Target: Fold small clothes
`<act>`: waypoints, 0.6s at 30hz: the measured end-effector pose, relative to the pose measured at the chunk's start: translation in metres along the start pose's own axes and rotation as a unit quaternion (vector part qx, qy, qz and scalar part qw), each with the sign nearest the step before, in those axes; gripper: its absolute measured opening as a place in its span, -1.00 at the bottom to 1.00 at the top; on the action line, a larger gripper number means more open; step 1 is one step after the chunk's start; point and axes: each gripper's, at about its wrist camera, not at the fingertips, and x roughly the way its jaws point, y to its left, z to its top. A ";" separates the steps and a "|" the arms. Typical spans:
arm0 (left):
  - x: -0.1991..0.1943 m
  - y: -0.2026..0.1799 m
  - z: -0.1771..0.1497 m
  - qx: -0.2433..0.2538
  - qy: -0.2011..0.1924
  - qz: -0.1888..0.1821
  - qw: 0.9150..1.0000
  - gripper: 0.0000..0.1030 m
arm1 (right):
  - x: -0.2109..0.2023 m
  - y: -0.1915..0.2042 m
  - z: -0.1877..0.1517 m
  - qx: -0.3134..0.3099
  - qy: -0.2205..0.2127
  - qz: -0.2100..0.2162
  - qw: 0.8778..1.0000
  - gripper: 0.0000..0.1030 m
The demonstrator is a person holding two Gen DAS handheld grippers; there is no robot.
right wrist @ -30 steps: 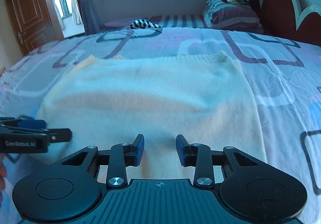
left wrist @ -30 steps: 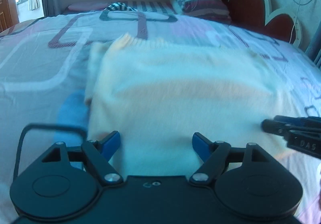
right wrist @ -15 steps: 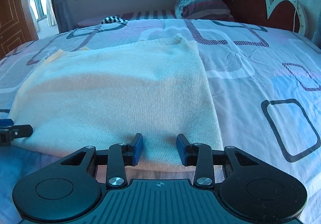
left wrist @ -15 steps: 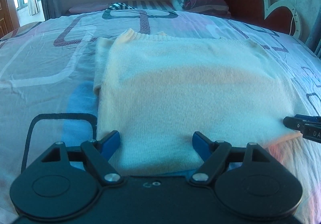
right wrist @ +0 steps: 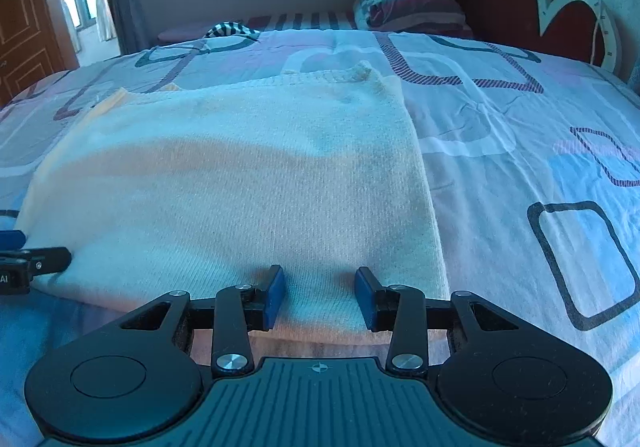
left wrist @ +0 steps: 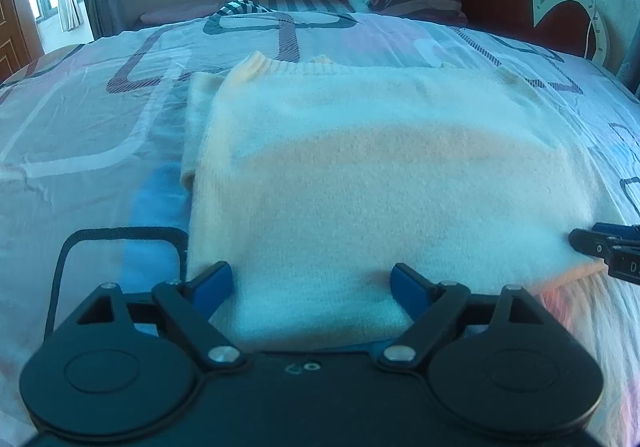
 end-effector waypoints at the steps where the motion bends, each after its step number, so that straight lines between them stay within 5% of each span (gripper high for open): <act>1: 0.000 0.000 0.001 -0.003 0.003 0.001 1.000 0.68 | 0.000 -0.001 0.000 -0.004 0.000 0.005 1.000 -0.22; 10: -0.031 0.013 -0.007 -0.109 0.024 -0.011 0.994 0.72 | -0.013 -0.004 0.010 -0.042 0.000 0.071 0.997 -0.19; 18: -0.043 0.043 -0.045 -0.261 0.026 -0.080 0.962 0.67 | -0.018 0.029 0.027 -0.065 -0.024 0.144 0.987 -0.18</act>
